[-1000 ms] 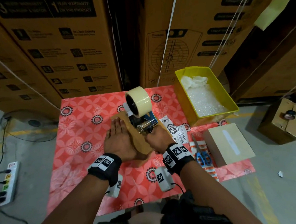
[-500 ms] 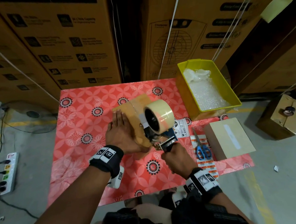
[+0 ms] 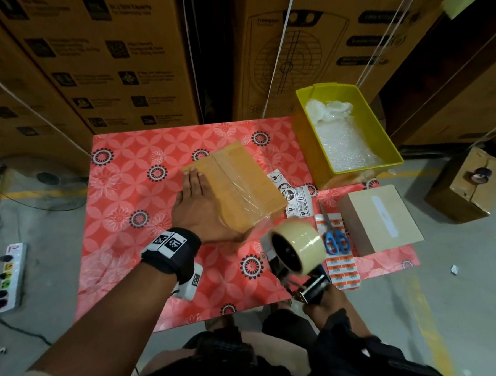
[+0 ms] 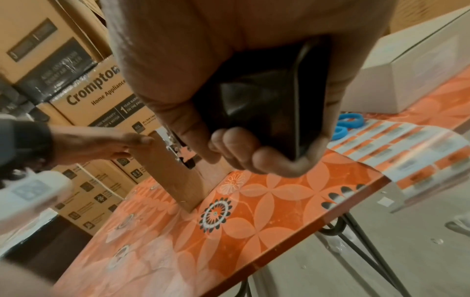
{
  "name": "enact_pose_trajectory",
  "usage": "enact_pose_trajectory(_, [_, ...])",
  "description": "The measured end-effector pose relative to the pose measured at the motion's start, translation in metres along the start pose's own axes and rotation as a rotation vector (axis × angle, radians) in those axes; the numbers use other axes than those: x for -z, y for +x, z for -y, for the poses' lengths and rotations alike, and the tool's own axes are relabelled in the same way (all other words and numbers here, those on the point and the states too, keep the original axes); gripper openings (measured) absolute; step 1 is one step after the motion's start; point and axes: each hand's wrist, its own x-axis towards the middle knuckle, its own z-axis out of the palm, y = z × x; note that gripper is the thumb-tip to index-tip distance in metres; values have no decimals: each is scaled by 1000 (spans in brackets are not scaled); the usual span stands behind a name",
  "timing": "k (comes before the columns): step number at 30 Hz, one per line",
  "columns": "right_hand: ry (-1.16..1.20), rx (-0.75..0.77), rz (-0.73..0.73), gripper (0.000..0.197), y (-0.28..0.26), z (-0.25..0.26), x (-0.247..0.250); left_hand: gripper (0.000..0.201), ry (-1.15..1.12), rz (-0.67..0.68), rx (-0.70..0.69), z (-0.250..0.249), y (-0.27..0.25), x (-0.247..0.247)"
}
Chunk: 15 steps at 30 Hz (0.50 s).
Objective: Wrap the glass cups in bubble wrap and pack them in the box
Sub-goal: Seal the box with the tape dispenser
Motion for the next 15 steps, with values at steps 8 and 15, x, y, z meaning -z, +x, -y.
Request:
enact_pose_trajectory(8, [-145,-85,28,46,21,54,-3,177,137,3,-2,-5,11,26])
enact_pose_trajectory(15, [87,-152,28,40,18,55,-11,133,147,39,-154,1,65,36])
